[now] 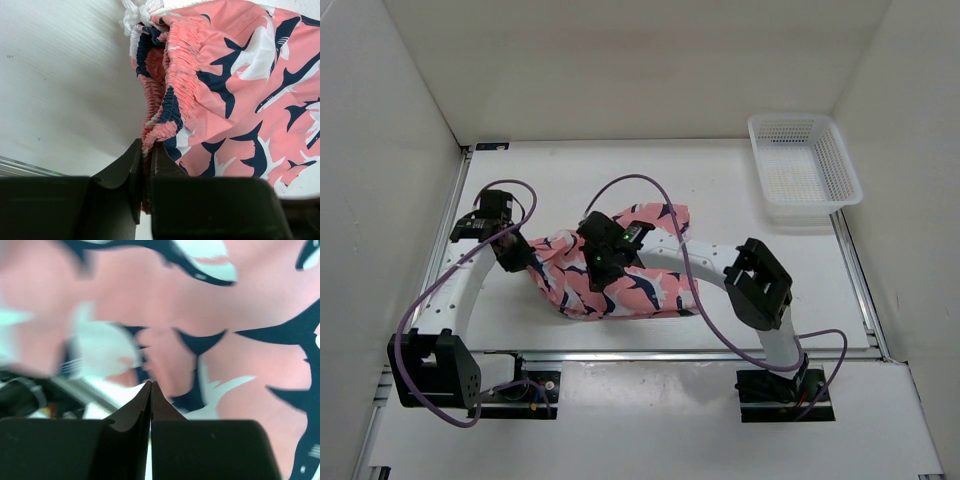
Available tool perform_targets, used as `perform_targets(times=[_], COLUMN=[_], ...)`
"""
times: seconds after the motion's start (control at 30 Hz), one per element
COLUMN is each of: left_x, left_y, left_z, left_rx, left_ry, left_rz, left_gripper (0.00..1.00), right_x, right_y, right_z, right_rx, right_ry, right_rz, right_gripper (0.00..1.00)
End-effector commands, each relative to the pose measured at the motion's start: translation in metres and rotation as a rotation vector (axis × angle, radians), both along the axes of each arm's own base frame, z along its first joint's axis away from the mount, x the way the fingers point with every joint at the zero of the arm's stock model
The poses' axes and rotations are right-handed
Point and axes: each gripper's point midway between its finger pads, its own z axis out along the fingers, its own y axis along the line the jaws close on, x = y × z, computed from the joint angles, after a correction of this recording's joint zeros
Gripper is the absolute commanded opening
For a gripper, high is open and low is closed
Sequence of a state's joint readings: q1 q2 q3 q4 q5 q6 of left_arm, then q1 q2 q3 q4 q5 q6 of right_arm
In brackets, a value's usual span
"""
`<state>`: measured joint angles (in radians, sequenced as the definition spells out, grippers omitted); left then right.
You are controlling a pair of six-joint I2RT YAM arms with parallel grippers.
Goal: Fold and stack the shorts
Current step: Fold the shorts
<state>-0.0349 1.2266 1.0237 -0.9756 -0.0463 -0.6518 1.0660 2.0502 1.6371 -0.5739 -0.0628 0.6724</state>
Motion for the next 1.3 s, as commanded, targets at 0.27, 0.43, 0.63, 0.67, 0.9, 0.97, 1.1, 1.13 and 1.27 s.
perform_targets(times=[0.27, 0.43, 0.63, 0.67, 0.9, 0.97, 1.1, 1.13, 1.27], left_x=[0.016, 0.027, 0.043, 0.045, 0.066, 0.068, 0.072, 0.068, 0.063], left_y=[0.009, 0.006, -0.009, -0.02, -0.084, -0.101, -0.147, -0.164, -0.204], left_z=[0.043, 0.064, 0.102, 0.102, 0.137, 0.148, 0.133, 0.132, 0.113], left_rx=[0.067, 0.159, 0.313, 0.334, 0.517, 0.552, 0.654, 0.657, 0.652], left_ry=[-0.105, -0.121, -0.176, -0.166, -0.217, -0.224, -0.181, -0.199, -0.197], left_rz=[0.014, -0.031, -0.158, -0.197, -0.355, -0.386, -0.459, -0.485, -0.536], left_gripper=[0.11, 0.11, 0.11, 0.11, 0.11, 0.11, 0.11, 0.11, 0.11], right_x=[-0.03, 0.001, 0.055, 0.054, 0.069, 0.074, 0.062, 0.062, 0.058], right_y=[0.036, 0.007, -0.088, -0.108, -0.235, -0.258, -0.284, -0.286, -0.287], right_z=[-0.02, 0.024, 0.089, 0.078, 0.05, 0.038, 0.008, 0.005, -0.021], right_rx=[0.041, 0.063, 0.128, 0.096, 0.03, 0.009, -0.035, -0.025, 0.034], right_ry=[0.065, -0.07, -0.204, -0.182, -0.127, -0.103, -0.016, -0.004, 0.091], right_rz=[0.134, -0.004, -0.265, -0.302, -0.558, -0.613, -0.671, -0.678, -0.686], right_gripper=[0.0, 0.0, 0.15, 0.15, 0.15, 0.15, 0.15, 0.15, 0.12])
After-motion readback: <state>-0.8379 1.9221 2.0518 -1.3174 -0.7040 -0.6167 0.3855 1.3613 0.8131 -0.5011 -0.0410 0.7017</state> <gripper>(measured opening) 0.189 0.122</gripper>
